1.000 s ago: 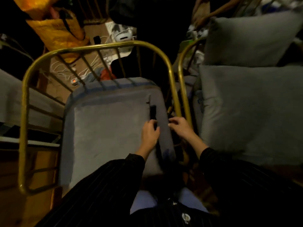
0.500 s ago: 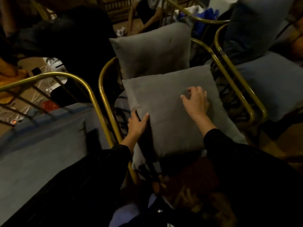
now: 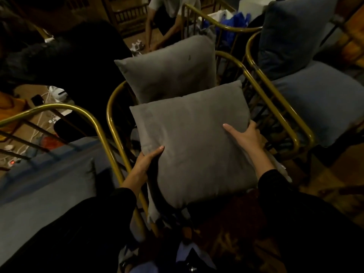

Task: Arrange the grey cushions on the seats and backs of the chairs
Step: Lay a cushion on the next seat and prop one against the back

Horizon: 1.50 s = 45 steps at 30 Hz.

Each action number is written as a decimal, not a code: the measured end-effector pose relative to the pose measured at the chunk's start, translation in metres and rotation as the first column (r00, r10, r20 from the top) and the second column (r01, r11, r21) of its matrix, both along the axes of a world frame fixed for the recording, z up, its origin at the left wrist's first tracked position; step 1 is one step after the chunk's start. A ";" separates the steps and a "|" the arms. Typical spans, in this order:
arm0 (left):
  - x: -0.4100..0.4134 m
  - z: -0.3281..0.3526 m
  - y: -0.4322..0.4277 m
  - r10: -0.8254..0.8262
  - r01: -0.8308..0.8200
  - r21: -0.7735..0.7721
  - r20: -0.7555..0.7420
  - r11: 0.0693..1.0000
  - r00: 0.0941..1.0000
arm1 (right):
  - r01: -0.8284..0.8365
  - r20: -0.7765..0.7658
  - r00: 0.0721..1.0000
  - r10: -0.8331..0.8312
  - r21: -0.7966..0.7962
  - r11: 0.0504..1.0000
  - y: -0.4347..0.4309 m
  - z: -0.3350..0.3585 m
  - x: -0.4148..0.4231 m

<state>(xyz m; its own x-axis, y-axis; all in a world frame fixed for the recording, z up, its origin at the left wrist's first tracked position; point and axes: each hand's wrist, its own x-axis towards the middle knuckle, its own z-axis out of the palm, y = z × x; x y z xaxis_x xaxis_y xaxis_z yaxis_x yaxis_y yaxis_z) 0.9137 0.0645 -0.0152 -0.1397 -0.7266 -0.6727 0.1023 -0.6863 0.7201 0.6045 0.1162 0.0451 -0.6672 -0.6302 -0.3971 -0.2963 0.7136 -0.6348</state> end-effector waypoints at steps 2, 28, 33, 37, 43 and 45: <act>0.020 0.005 0.003 0.009 -0.009 -0.015 -0.009 1.000 1.000 | 0.061 0.046 0.997 -0.058 -0.088 0.994 0.001 0.007 0.011; 0.560 0.102 0.117 0.328 -0.298 -0.167 0.195 0.940 0.924 | -0.325 0.477 0.721 0.503 -0.410 0.853 0.031 0.021 0.526; 0.590 0.101 0.082 0.376 -0.348 -0.161 0.205 0.924 0.904 | -0.356 0.474 0.671 0.571 -0.469 0.808 -0.013 0.019 0.558; 0.594 0.096 0.054 0.421 -0.381 -0.209 0.197 0.901 0.885 | -0.402 0.457 0.636 0.622 -0.491 0.773 -0.064 0.018 0.566; 0.604 0.082 -0.006 0.442 -0.391 -0.250 0.193 0.886 0.876 | -0.415 0.400 0.642 0.654 -0.536 0.735 -0.138 0.022 0.579; 0.602 0.075 -0.022 0.462 -0.414 -0.244 0.190 0.877 0.866 | -0.444 0.367 0.652 0.663 -0.525 0.726 -0.159 0.014 0.582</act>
